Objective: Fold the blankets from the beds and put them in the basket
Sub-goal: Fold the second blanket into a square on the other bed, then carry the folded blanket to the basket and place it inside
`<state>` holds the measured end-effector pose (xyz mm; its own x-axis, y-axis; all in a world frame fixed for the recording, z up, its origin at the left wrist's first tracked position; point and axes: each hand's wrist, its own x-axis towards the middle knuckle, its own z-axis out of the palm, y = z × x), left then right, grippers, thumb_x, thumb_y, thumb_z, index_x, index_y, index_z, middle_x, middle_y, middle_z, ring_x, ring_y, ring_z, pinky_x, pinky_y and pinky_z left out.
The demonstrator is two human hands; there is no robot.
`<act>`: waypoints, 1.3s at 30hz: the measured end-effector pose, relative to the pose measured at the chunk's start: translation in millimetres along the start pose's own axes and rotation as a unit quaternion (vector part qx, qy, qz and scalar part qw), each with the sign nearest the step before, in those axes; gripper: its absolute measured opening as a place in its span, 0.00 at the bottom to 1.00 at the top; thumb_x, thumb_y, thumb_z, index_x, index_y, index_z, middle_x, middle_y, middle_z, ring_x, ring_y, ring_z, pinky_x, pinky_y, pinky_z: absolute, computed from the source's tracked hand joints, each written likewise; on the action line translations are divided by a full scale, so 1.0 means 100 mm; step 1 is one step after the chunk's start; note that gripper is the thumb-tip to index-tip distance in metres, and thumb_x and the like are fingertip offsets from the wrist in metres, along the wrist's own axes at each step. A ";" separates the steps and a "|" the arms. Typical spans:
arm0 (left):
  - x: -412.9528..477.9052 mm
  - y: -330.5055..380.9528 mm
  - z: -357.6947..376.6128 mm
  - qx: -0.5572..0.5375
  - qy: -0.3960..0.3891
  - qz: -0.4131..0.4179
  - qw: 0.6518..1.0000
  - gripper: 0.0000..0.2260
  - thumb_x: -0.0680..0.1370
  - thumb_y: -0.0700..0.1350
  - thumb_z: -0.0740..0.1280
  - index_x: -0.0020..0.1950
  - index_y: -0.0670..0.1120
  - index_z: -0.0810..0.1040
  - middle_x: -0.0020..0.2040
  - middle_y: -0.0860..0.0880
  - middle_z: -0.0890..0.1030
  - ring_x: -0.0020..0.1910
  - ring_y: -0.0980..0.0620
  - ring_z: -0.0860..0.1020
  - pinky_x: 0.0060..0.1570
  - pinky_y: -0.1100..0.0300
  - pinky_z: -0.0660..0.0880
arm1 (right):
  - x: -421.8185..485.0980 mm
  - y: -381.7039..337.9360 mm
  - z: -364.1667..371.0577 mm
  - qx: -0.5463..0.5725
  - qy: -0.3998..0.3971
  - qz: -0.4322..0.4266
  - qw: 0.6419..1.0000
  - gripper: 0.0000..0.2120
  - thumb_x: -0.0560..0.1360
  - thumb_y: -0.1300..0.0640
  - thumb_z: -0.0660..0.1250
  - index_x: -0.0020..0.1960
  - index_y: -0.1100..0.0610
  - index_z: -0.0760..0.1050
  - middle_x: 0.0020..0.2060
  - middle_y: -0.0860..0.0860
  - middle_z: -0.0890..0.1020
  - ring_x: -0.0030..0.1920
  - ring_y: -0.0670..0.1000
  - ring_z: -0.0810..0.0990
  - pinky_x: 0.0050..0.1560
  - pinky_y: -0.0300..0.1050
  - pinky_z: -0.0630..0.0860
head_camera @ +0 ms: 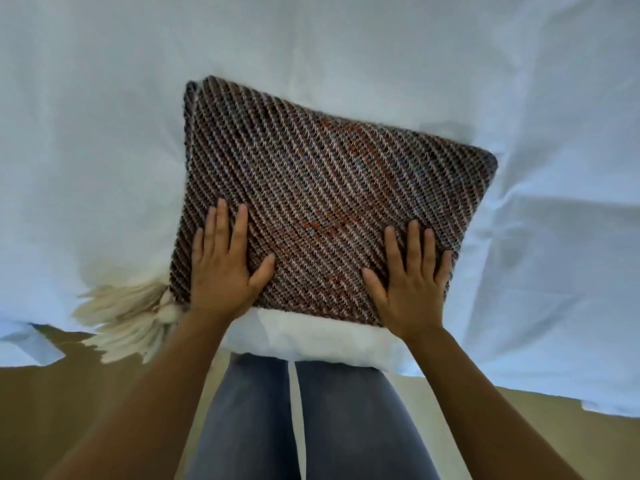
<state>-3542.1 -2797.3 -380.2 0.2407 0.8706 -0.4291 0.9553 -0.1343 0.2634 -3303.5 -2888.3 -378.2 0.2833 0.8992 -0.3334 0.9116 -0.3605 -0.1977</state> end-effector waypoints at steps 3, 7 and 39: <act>0.07 0.00 -0.20 -0.066 0.043 -0.001 0.997 0.43 0.71 0.66 0.60 0.76 0.43 0.48 0.76 0.40 0.53 0.75 0.45 0.51 0.72 0.49 0.48 | 0.03 0.10 -0.18 0.133 0.049 0.089 0.986 0.39 0.71 0.35 0.57 0.75 0.51 0.47 0.75 0.62 0.54 0.74 0.61 0.52 0.69 0.63 0.50; 0.34 -0.16 -0.51 -0.217 0.041 -0.104 0.970 0.48 0.63 0.62 0.74 0.74 0.43 0.56 0.71 0.42 0.65 0.69 0.44 0.64 0.69 0.47 0.63 | 0.11 0.15 -0.34 0.412 0.030 0.264 0.871 0.49 0.67 0.41 0.72 0.75 0.51 0.45 0.73 0.54 0.62 0.70 0.53 0.64 0.68 0.49 0.63; -3.86 3.25 -0.14 -0.190 -0.405 0.379 0.810 0.15 0.64 0.50 0.77 0.48 0.52 0.77 0.45 0.54 0.82 0.44 0.52 0.80 0.44 0.58 0.75 | -6.54 0.88 -0.60 0.508 0.471 0.553 0.463 0.17 0.70 0.56 0.73 0.56 0.60 0.77 0.49 0.56 0.83 0.48 0.56 0.82 0.54 0.57 0.79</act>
<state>-3326.9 -3170.7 -116.7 0.9145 -0.0098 -0.4044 0.3949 -0.1953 0.8977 -3390.9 -3492.8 -122.2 0.8500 -0.4383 -0.2922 -0.4204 -0.2303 -0.8776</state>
